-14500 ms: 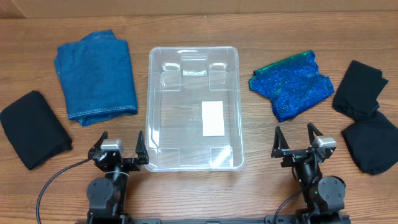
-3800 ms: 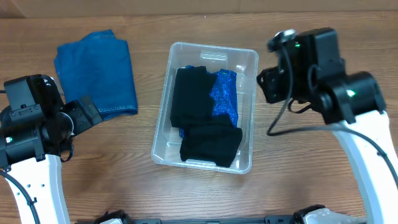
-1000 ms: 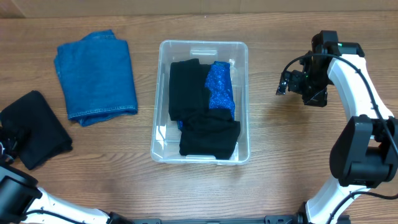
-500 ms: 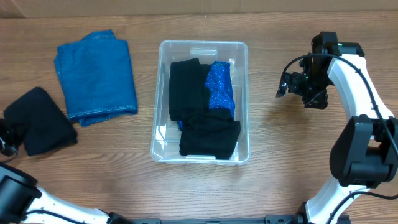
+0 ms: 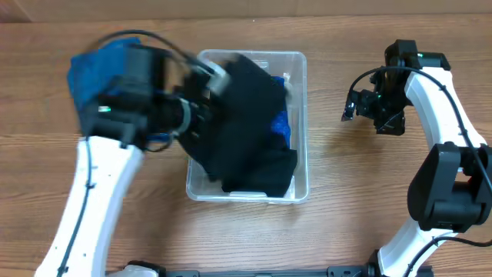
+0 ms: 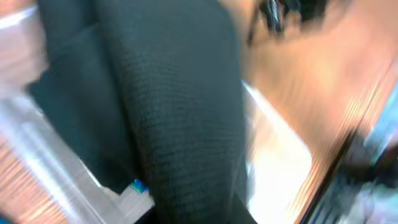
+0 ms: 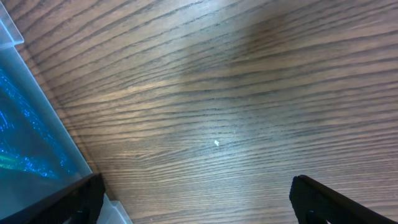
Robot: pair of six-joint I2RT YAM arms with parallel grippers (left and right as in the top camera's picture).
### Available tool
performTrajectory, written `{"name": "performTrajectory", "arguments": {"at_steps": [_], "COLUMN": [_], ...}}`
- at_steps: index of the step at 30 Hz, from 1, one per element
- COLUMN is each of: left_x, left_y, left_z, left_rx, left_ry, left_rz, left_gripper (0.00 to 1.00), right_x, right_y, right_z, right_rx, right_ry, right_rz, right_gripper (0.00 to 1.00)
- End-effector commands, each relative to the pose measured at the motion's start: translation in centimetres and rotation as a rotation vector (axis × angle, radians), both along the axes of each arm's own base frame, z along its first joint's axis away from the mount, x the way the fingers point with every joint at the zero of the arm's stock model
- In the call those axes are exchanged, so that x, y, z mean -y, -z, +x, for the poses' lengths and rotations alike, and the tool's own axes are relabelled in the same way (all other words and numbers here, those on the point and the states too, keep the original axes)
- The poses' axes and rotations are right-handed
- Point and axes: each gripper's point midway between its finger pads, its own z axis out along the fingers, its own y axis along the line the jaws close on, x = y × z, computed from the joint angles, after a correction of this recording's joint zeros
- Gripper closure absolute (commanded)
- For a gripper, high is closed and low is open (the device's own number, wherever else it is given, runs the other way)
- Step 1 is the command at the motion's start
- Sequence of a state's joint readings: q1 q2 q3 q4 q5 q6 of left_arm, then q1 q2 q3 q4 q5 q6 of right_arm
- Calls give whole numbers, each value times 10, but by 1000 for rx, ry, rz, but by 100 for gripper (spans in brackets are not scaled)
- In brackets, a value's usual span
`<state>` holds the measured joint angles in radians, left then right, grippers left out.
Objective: Pack container
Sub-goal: 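Place the black cloth into the bin and press it down with the left gripper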
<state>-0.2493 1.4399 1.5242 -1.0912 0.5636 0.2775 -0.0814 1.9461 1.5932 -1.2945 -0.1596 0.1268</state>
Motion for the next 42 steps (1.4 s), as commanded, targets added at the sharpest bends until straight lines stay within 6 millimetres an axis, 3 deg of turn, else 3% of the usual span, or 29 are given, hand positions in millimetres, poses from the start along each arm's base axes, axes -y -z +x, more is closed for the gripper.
{"name": "performTrajectory", "arguments": {"at_steps": [1,3,6,11,14,16,17,18,19,21,22,23,24,25,27,29,30,32,34,36,37,38,39,40,41,42], "left_x": [22,40,40,38,45,47,48,49,49,49,49,47,43,32,4,-19,-20,-18,-13,-5,2,8,8,9,12,14], "left_y": [41,62,84,104,106,107,110,112,115,130,138,146,158,166,163,141,128,98,53,12,6,6,9,16,38,56], "left_z": [-15,-29,-23,-38,-59,-62,-60,-59,-58,-58,-56,-53,-40,-19,19,47,52,57,55,32,17,-2,-11,-20,-30,-35], "left_rx": [126,91,49,-62,-128,-148,-147,-152,-163,-212,-230,-242,-228,-200,-114,-10,24,99,207,241,215,163,124,60,-42,-95], "left_ry": [320,448,456,502,547,555,555,552,553,559,560,558,529,411,162,-55,-107,-155,-214,-234,-186,-133,-121,-123,-125,-107], "left_rz": [298,333,399,417,364,352,353,353,356,369,383,402,457,555,721,822,809,753,653,494,430,386,375,363,356,365], "left_gripper": [96,96,96,96,96,96,78,67,69,82,80,62,0,0,0,0,0,0,0,0,11,47,71,85,96,96], "right_x": [0,0,0,0,0,0,0,0,0,0,0,0,0,0,0,0,0,0,0,0,0,0,0,0,0,0], "right_y": [-18,-18,-18,-18,-18,-18,-18,-18,-18,-18,-18,-18,-18,-18,-18,-18,-18,-18,-18,-18,-18,-18,-18,-18,-18,-18], "right_z": [6,6,5,5,6,6,6,6,6,5,5,5,4,4,3,4,4,4,3,4,4,4,4,4,4,4], "right_rx": [59,58,56,57,59,59,59,59,58,57,55,54,52,50,48,49,50,49,48,50,51,52,52,52,51,51], "right_ry": [-1,-2,-2,-2,-2,-2,-2,-2,-2,-2,-2,-2,-2,-2,-2,-2,-2,-2,-2,-2,-2,-2,-2,-2,-2,-2], "right_rz": [-6,-7,-6,-7,-7,-7,-7,-7,-7,-7,-7,-7,-7,-6,-6,-6,-6,-6,-6,-6,-6,-6,-6,-6,-6,-6], "right_gripper": [0,0,0,0,0,0,0,0,0,0,0,0,0,0,0,0,0,0,0,0,0,0,0,0,0,0]}}
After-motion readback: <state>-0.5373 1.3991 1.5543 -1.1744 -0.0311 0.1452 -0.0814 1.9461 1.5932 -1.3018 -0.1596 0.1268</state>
